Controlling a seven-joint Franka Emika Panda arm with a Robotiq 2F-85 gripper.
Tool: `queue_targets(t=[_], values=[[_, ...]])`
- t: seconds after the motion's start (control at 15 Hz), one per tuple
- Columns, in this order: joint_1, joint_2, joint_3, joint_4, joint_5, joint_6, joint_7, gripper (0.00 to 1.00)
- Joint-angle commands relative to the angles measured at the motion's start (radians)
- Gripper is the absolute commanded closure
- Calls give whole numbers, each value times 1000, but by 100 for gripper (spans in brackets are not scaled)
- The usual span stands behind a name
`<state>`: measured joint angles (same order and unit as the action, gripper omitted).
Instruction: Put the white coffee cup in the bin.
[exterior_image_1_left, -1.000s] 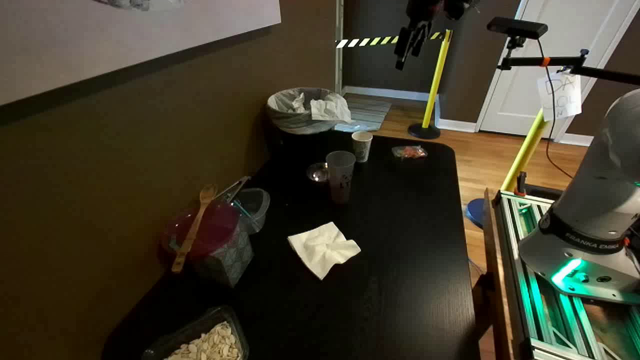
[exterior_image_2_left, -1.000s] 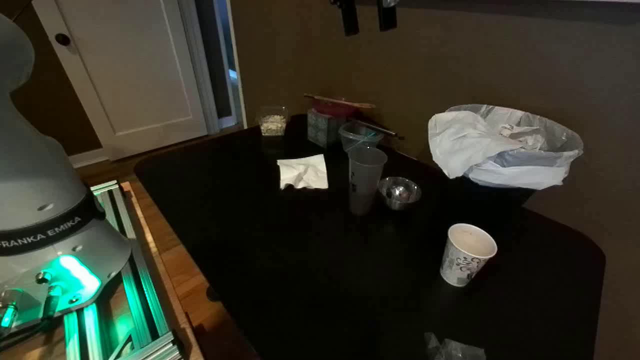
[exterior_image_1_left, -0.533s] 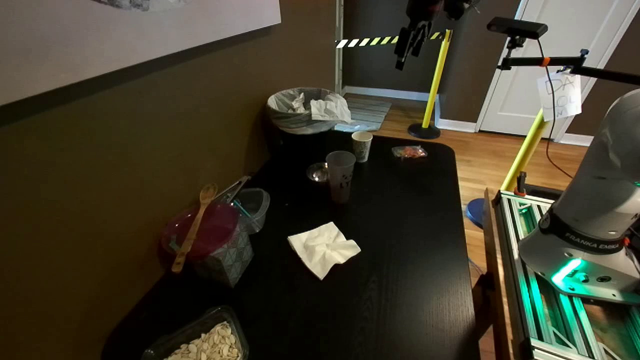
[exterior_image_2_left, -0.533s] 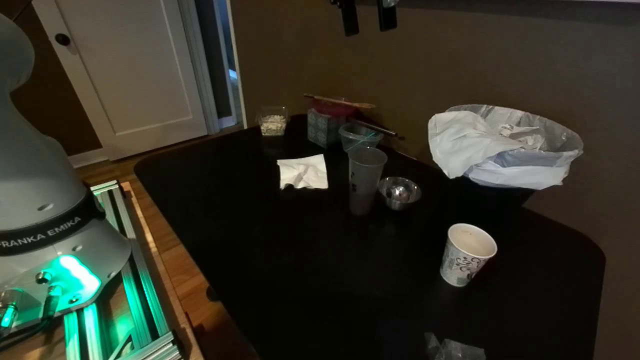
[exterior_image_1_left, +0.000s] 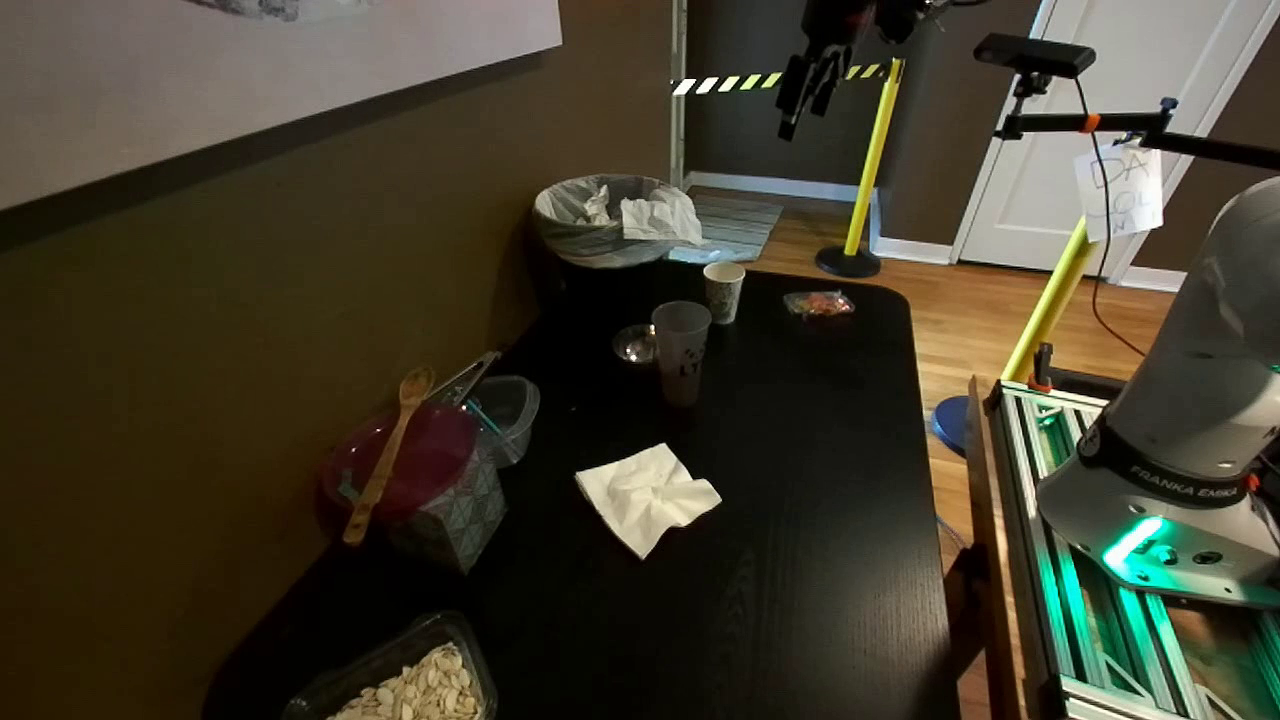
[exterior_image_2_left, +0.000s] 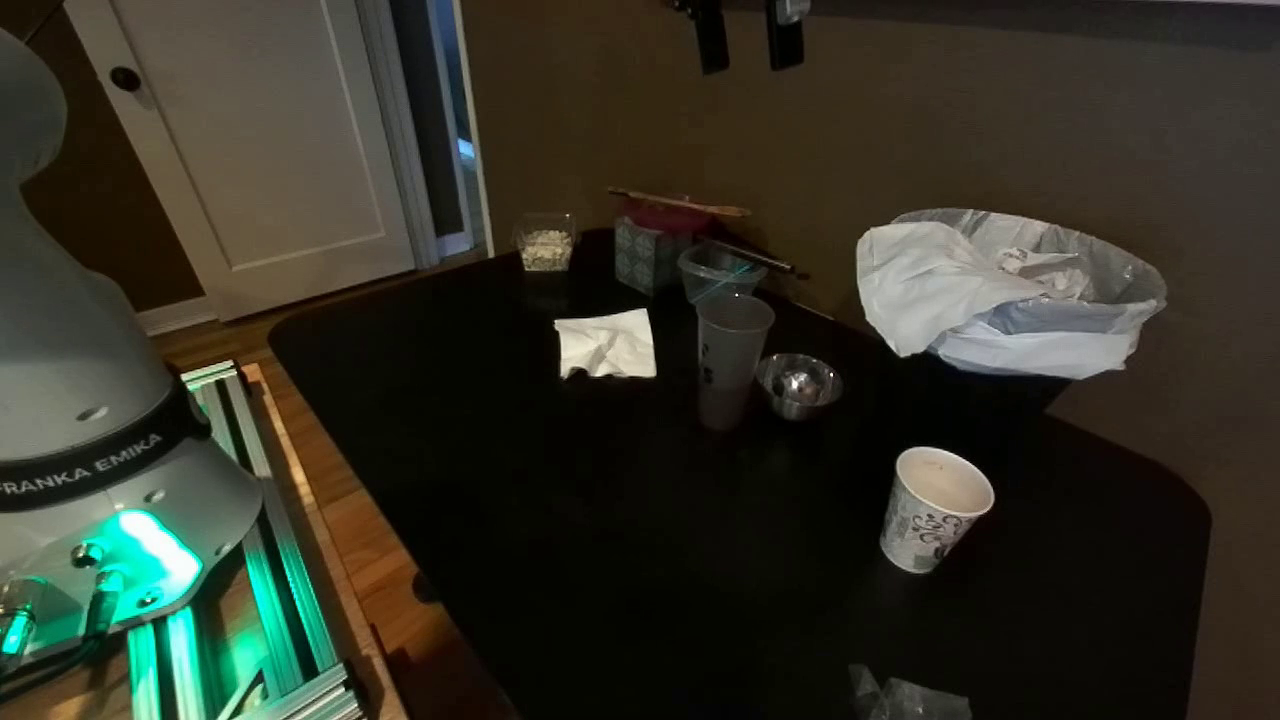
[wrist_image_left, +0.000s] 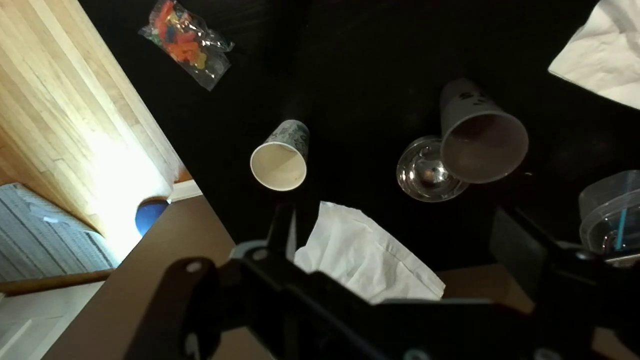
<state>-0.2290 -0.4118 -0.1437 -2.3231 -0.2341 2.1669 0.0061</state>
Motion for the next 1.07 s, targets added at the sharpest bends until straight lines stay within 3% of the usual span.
queue_targets(t=[0.0, 0.4, 0.8, 1.0], values=[[25, 133, -34, 66, 49, 89, -35, 0], [2, 325, -90, 137, 110, 244, -111, 0], [-31, 452, -138, 194, 227, 244, -222, 0], [-43, 525, -133, 250, 239, 208, -195, 0]])
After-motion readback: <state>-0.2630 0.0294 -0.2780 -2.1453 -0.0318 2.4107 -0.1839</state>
